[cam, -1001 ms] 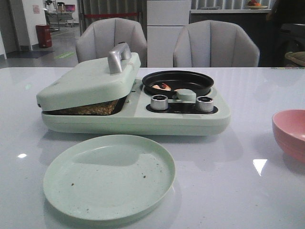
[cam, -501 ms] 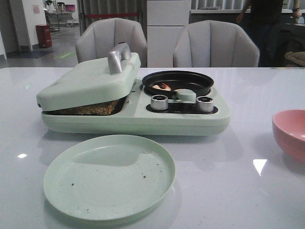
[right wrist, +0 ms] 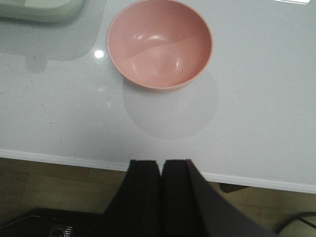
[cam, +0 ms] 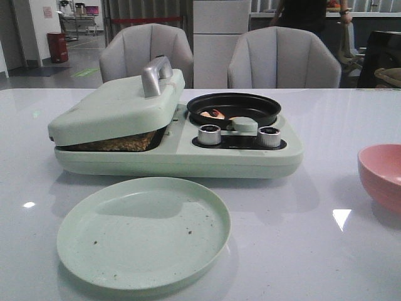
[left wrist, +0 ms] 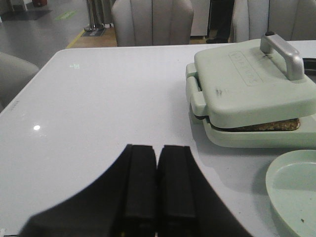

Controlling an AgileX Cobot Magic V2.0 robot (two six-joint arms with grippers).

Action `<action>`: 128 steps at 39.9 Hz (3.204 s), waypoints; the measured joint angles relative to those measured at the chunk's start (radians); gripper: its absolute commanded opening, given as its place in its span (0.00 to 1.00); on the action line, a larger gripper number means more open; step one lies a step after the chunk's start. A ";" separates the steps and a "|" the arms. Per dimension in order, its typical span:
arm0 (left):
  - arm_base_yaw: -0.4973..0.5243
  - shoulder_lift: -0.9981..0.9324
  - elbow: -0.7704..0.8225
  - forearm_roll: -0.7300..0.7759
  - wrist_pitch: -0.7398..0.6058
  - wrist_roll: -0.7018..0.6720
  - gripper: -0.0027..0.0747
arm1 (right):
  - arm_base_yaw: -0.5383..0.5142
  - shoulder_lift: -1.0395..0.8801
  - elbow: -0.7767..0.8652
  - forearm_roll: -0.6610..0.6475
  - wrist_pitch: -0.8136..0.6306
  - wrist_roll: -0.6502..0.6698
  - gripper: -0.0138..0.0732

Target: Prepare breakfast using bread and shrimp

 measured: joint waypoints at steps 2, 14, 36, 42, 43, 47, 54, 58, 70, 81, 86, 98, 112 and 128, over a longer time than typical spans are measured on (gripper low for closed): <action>0.000 -0.020 0.042 -0.002 -0.048 0.000 0.16 | 0.000 0.000 0.000 0.000 0.000 0.000 0.20; 0.000 -0.058 0.194 -0.037 -0.231 0.000 0.16 | 0.000 0.000 0.000 0.000 0.000 0.000 0.20; -0.020 -0.058 0.202 0.039 -0.300 -0.045 0.16 | 0.000 0.000 0.000 0.000 0.000 0.000 0.20; -0.020 -0.058 0.202 0.047 -0.330 -0.052 0.16 | 0.000 0.000 0.000 0.000 0.000 0.000 0.20; -0.020 -0.058 0.202 0.047 -0.337 -0.052 0.16 | 0.000 0.000 0.000 0.000 0.000 0.000 0.20; -0.020 -0.058 0.202 0.047 -0.378 -0.052 0.16 | 0.000 0.000 0.000 0.000 0.000 0.000 0.20; -0.020 -0.058 0.202 0.047 -0.404 -0.054 0.16 | 0.000 0.000 0.000 0.000 0.000 0.000 0.20; -0.023 -0.058 0.202 0.047 -0.404 -0.054 0.16 | 0.000 0.000 0.000 0.000 0.000 0.000 0.20; -0.048 -0.058 0.202 0.047 -0.404 -0.054 0.16 | 0.000 0.000 0.000 0.000 0.000 0.000 0.20; -0.048 -0.058 0.202 0.047 -0.404 -0.054 0.16 | 0.000 0.000 0.000 0.000 0.000 0.000 0.20; -0.048 -0.058 0.202 0.047 -0.404 -0.054 0.16 | 0.000 0.000 0.000 0.000 0.000 0.000 0.20; -0.048 -0.058 0.202 0.047 -0.404 -0.055 0.16 | 0.000 -0.018 0.007 0.000 -0.002 0.000 0.20; -0.048 -0.058 0.202 0.047 -0.404 -0.055 0.16 | -0.006 -0.283 0.300 -0.004 -0.435 0.000 0.20; -0.048 -0.058 0.202 0.047 -0.404 -0.055 0.16 | -0.015 -0.525 0.632 -0.004 -0.840 0.000 0.20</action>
